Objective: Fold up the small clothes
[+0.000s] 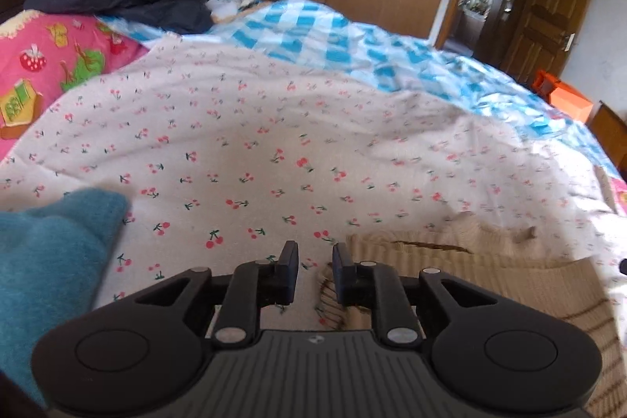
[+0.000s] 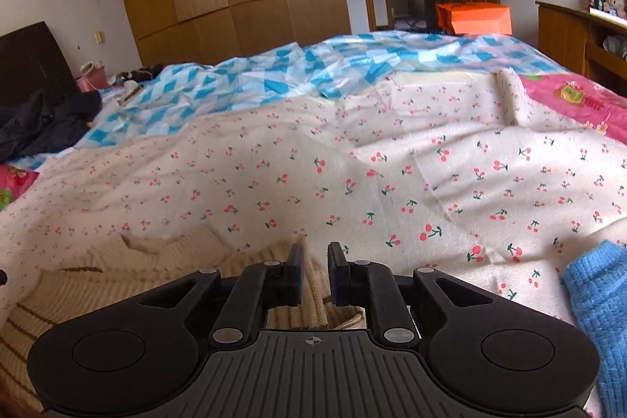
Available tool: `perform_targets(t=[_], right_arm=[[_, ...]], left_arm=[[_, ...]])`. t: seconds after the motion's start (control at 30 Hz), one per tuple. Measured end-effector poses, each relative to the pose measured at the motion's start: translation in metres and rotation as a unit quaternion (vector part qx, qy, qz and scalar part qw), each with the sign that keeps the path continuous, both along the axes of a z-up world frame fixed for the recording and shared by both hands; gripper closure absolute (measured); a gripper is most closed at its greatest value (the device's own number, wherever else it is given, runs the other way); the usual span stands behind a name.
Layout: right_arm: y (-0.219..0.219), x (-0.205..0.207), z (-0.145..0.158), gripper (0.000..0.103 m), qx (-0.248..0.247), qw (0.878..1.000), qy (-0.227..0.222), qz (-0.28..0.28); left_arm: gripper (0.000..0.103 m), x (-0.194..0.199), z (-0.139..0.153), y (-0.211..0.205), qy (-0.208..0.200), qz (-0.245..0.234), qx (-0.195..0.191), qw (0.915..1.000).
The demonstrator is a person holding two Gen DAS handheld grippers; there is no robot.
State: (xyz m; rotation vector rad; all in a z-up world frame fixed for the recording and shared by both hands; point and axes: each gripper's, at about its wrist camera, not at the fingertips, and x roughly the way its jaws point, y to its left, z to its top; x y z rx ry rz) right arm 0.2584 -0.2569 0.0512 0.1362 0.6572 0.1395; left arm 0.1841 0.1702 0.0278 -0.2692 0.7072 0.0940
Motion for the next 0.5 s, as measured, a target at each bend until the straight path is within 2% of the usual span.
perform_targets(t=[0.1,0.17,0.23,0.33,0.43,0.5], right_arm=[[0.005,-0.031,0.009,0.088,0.013,0.999,-0.007,0.028],[0.008,-0.051,0.009,0.088,0.023,0.999,-0.003,0.049],[0.010,-0.066,0.001,0.088,0.025,0.998,0.011,0.056],[0.001,-0.068,-0.026,0.088,0.010,0.998,0.050,0.027],[-0.024,-0.060,-0.058,0.095,0.031,0.994,0.099,-0.027],[-0.029,-0.060,-0.064,0.096,0.044,0.994,0.098,-0.034]], left_arm=[[0.073,-0.030,0.011,-0.022,-0.009,-0.039,-0.006,0.9992],[0.071,-0.043,0.006,-0.041,-0.006,-0.068,-0.009,0.9976],[0.070,-0.050,-0.008,-0.058,0.005,-0.085,0.006,0.9963],[0.070,-0.046,-0.033,-0.056,0.036,-0.074,0.003,0.9966],[0.073,-0.049,-0.043,-0.040,0.041,-0.050,-0.020,0.9977],[0.080,-0.053,-0.043,-0.038,0.043,-0.038,0.001,0.9984]])
